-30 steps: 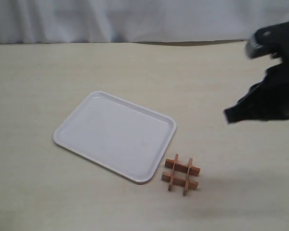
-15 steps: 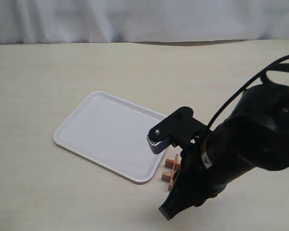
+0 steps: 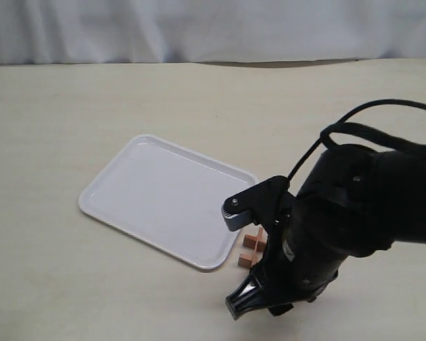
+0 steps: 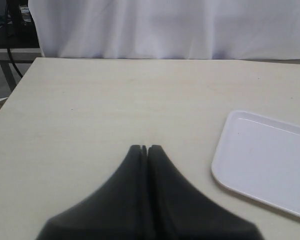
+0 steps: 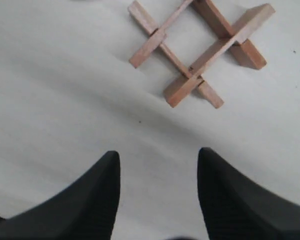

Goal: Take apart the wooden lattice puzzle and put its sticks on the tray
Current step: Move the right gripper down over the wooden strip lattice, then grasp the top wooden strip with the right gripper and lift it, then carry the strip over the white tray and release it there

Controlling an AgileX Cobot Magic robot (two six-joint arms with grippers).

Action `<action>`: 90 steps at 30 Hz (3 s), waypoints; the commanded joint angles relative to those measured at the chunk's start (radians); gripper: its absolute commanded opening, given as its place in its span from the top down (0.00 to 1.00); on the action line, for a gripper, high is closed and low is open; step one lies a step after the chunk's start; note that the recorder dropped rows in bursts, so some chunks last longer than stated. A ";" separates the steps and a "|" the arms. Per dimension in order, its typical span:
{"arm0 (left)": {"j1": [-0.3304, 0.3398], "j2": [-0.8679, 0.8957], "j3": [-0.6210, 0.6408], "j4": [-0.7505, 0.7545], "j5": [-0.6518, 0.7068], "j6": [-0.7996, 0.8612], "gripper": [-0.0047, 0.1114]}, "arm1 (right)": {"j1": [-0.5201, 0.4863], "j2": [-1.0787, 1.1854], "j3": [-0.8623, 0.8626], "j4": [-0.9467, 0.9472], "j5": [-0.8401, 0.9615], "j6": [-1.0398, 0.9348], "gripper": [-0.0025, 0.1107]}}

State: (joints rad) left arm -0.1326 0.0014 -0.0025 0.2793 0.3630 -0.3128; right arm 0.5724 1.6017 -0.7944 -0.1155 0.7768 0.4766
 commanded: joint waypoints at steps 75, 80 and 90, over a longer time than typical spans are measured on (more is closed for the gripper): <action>-0.008 -0.001 0.002 -0.002 -0.006 -0.003 0.96 | 0.035 0.090 -0.129 -0.336 -0.427 0.190 0.94; -0.008 -0.001 0.002 -0.002 -0.006 -0.003 0.96 | 0.030 0.321 -0.405 0.025 -0.309 -0.287 0.94; -0.008 -0.001 0.002 -0.002 -0.003 -0.003 0.96 | -0.130 0.529 -0.676 0.596 -0.094 -0.746 0.94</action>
State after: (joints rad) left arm -0.1326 0.0014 -0.0025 0.2793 0.3630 -0.3128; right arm 0.4682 2.1251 -1.4626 0.4557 0.6715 -0.2581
